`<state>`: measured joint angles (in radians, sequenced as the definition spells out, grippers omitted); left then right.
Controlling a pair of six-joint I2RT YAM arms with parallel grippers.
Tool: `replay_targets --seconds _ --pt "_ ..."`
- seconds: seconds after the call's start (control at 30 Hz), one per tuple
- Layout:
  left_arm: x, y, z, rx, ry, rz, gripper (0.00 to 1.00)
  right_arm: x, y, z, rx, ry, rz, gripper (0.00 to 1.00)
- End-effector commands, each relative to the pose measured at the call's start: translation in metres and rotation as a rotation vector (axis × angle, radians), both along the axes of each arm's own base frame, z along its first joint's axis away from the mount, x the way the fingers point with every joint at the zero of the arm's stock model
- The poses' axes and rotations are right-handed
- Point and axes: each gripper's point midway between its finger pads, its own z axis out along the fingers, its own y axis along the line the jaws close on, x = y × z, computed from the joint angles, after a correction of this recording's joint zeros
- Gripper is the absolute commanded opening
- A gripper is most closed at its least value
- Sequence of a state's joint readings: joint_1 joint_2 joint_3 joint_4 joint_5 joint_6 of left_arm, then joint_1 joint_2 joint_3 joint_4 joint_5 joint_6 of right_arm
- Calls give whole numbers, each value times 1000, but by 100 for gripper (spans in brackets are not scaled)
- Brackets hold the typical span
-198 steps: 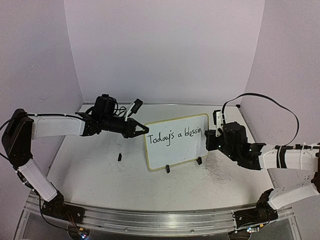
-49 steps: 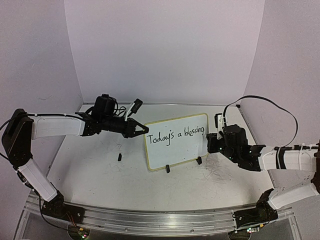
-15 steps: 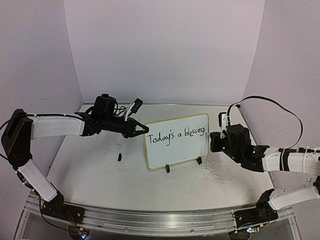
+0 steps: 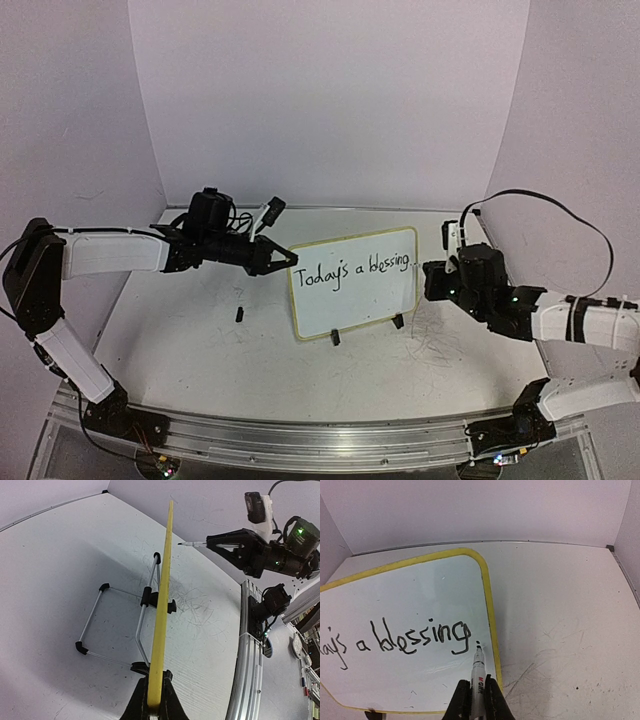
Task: Write a sentence on the whiteboard
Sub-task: Write a sentence on the whiteboard, then pick up the pen cap from the center of the board.
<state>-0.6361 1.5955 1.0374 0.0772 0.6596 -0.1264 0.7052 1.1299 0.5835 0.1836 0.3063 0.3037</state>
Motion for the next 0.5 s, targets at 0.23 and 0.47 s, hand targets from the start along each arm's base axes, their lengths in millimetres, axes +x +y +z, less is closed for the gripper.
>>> replay_targets --seconds 0.23,0.47 --pt "22 19 49 3 -203 137 45 -18 -19 93 102 -130 -13 0" --pt "38 50 100 21 -222 358 86 -13 -4 129 73 -207 63 0"
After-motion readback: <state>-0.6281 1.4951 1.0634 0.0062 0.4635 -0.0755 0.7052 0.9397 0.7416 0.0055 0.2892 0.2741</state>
